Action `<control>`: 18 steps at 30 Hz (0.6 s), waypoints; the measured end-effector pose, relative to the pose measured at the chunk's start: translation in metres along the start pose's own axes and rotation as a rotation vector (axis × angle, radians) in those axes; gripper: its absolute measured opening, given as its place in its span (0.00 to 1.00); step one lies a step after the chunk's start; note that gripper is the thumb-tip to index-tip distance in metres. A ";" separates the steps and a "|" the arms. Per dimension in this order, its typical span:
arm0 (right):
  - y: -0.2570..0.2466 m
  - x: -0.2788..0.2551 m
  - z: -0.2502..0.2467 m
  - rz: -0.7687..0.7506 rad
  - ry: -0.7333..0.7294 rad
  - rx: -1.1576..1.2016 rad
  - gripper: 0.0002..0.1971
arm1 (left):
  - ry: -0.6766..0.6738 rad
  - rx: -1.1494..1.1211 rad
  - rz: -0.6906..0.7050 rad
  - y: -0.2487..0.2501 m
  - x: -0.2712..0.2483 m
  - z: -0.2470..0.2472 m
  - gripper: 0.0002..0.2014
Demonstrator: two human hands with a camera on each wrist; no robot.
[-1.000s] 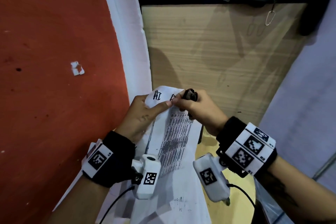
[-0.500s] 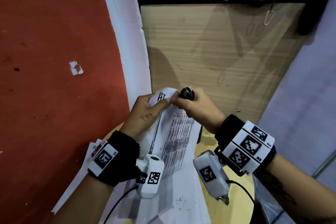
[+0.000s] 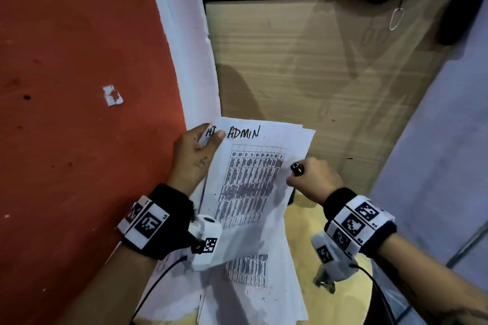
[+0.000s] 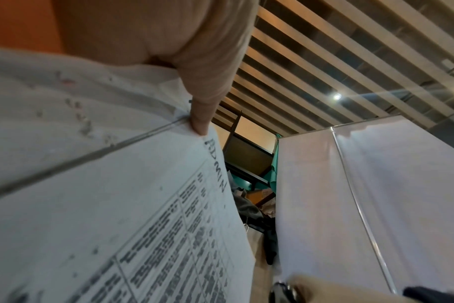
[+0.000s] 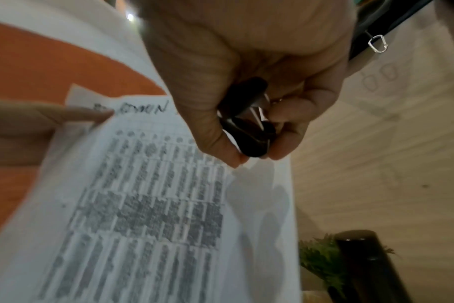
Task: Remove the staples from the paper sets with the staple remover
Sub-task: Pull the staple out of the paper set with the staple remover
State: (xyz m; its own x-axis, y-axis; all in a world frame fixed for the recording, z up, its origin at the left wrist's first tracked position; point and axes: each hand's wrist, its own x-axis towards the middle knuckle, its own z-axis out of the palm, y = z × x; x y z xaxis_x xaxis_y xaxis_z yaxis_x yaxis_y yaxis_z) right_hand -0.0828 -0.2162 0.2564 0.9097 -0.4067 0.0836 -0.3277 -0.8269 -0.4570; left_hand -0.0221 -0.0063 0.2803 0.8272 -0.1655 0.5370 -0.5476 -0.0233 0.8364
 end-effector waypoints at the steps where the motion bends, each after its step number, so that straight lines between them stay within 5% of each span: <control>1: 0.003 0.001 0.002 0.021 -0.008 -0.054 0.06 | 0.006 0.018 0.015 -0.001 0.001 0.000 0.20; 8: 0.003 0.014 0.010 0.021 -0.053 -0.044 0.04 | 0.000 0.073 0.076 -0.011 0.009 0.000 0.21; 12: -0.005 0.019 0.005 -0.057 0.060 -0.035 0.05 | -0.013 0.086 0.065 -0.016 0.013 -0.001 0.10; 15: -0.013 0.024 -0.001 -0.240 0.221 0.155 0.08 | -0.036 0.086 0.046 -0.019 0.014 -0.002 0.07; 18: -0.030 0.023 -0.012 -0.477 0.207 0.262 0.21 | -0.065 0.057 0.044 -0.020 0.015 -0.004 0.16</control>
State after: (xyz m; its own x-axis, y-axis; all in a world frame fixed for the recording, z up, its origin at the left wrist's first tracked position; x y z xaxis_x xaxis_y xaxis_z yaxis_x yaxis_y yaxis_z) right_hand -0.0555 -0.2058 0.2828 0.8636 -0.1028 0.4935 0.2039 -0.8242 -0.5284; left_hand 0.0015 -0.0044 0.2721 0.7934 -0.2313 0.5631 -0.5909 -0.0700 0.8037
